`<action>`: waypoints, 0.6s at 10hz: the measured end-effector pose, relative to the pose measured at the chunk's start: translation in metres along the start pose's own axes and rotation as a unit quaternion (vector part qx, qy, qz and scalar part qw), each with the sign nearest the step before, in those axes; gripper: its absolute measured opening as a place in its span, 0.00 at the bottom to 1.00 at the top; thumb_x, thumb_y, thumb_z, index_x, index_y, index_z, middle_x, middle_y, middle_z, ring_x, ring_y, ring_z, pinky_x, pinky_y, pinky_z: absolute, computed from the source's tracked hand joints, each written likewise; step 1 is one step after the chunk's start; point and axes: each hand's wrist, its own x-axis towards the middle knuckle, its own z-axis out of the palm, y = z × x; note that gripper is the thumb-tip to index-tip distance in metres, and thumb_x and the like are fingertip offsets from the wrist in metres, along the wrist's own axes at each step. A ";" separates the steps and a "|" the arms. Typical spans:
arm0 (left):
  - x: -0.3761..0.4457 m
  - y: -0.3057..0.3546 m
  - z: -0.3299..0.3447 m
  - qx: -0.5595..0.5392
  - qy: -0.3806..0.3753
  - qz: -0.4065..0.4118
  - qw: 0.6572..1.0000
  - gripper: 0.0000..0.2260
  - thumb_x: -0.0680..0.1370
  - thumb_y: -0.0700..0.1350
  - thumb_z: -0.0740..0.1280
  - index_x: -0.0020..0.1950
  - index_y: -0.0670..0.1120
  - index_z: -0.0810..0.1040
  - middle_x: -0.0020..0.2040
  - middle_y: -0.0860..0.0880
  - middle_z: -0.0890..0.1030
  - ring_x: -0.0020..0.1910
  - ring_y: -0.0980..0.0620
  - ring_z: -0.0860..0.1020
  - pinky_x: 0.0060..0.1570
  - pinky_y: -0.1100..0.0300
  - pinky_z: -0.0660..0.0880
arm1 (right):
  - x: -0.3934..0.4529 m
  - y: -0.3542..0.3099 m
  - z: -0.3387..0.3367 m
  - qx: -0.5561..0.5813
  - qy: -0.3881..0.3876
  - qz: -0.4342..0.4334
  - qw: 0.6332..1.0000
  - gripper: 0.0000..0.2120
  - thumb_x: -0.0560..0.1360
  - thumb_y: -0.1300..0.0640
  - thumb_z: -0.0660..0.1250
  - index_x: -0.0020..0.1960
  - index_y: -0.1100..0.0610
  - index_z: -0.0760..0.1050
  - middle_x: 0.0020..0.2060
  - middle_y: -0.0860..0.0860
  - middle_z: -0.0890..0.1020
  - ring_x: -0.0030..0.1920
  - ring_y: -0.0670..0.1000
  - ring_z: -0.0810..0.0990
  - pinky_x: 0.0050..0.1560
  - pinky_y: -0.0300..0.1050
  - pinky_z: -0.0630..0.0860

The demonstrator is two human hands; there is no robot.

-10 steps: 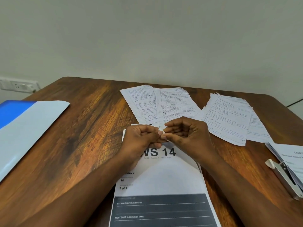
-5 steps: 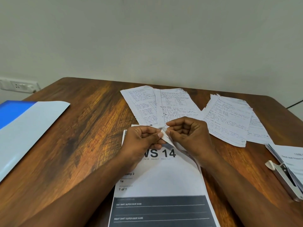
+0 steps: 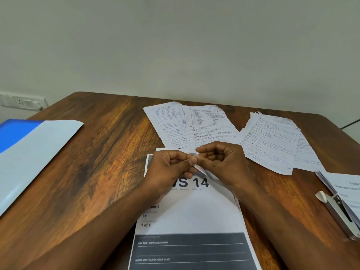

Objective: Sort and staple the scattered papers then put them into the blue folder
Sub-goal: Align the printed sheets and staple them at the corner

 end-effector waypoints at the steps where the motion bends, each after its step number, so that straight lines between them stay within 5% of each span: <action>1: 0.001 -0.001 -0.001 0.004 0.003 -0.006 1.000 0.05 0.78 0.33 0.72 0.53 0.34 0.84 0.43 0.35 0.87 0.36 0.46 0.85 0.41 0.59 0.83 | 0.002 0.004 0.001 0.004 0.019 -0.001 1.000 0.07 0.71 0.61 0.81 0.48 0.56 0.88 0.39 0.48 0.88 0.41 0.49 0.88 0.46 0.45 0.85; 6: 0.002 -0.001 -0.001 0.007 0.010 -0.013 1.000 0.05 0.78 0.33 0.72 0.53 0.34 0.84 0.43 0.35 0.87 0.37 0.44 0.84 0.41 0.59 0.83 | 0.002 -0.002 -0.001 0.045 0.018 0.014 0.999 0.05 0.76 0.65 0.75 0.50 0.60 0.87 0.40 0.54 0.88 0.41 0.54 0.88 0.45 0.47 0.86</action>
